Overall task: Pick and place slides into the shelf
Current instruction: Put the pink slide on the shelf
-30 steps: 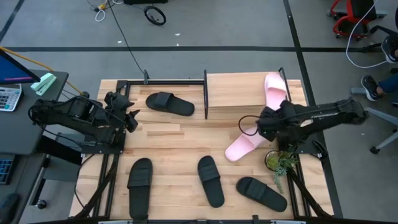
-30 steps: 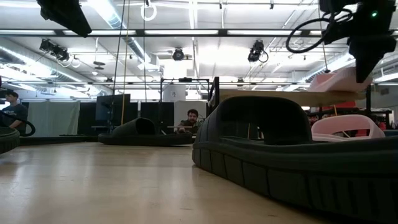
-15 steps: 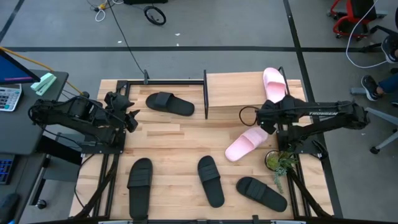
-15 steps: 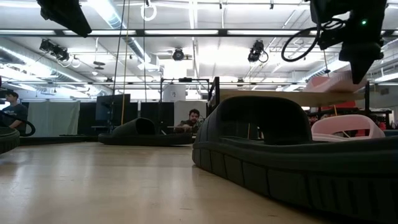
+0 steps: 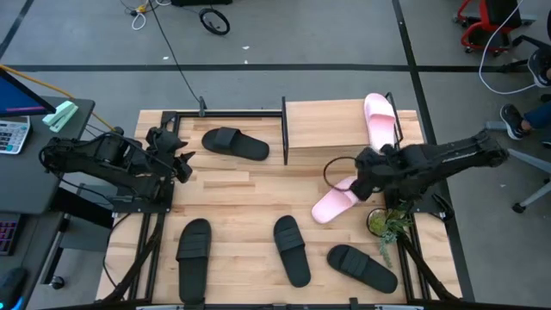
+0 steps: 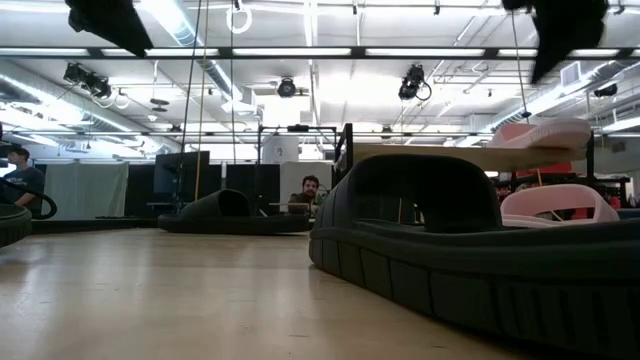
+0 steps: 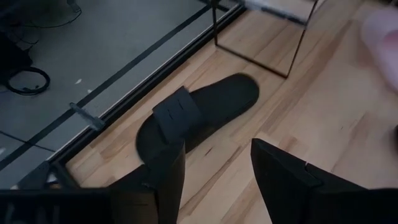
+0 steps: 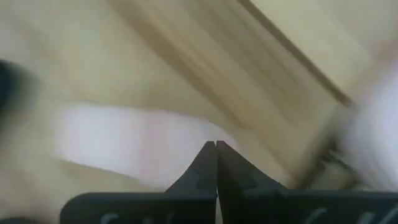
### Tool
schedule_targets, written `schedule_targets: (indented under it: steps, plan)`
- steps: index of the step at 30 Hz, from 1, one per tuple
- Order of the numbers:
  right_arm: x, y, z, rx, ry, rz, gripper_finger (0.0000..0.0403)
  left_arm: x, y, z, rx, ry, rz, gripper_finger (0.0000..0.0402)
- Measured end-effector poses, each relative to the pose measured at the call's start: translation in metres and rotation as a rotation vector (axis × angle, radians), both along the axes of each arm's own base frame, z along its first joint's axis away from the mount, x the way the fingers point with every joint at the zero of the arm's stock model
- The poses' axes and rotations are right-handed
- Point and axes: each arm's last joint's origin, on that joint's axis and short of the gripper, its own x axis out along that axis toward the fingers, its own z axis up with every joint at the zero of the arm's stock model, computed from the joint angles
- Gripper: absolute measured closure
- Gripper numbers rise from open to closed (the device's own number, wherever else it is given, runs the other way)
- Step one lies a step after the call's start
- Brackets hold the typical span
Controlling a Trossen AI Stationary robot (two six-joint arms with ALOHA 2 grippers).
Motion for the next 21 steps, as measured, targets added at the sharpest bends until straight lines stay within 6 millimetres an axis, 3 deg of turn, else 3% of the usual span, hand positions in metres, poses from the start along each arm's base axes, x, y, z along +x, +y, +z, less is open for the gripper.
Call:
schedule_targets:
  steps: [5, 9, 13, 17, 21]
  plan:
    - [0.022, 0.031, 0.025, -0.182, -0.344, 0.235, 0.0403, 0.017, -0.004, -0.004, -0.061, -0.105, 0.047, 0.0218]
    - [0.029, 0.047, 0.045, -0.459, -0.508, 0.274, 0.0402, 0.027, -0.005, -0.024, -0.024, -0.004, 0.031, 0.0217]
    - [0.029, 0.054, 0.057, -0.644, -0.531, 0.282, 0.0396, 0.038, -0.001, -0.054, 0.076, 0.144, -0.031, 0.0219]
    - [0.026, 0.057, 0.057, -0.664, -0.519, 0.318, 0.0392, 0.069, -0.007, -0.081, 0.078, 0.062, -0.300, 0.0225]
    - [0.026, 0.056, 0.059, -0.657, -0.539, 0.290, 0.0392, 0.107, -0.016, -0.088, 0.278, -0.163, -0.576, 0.0234]
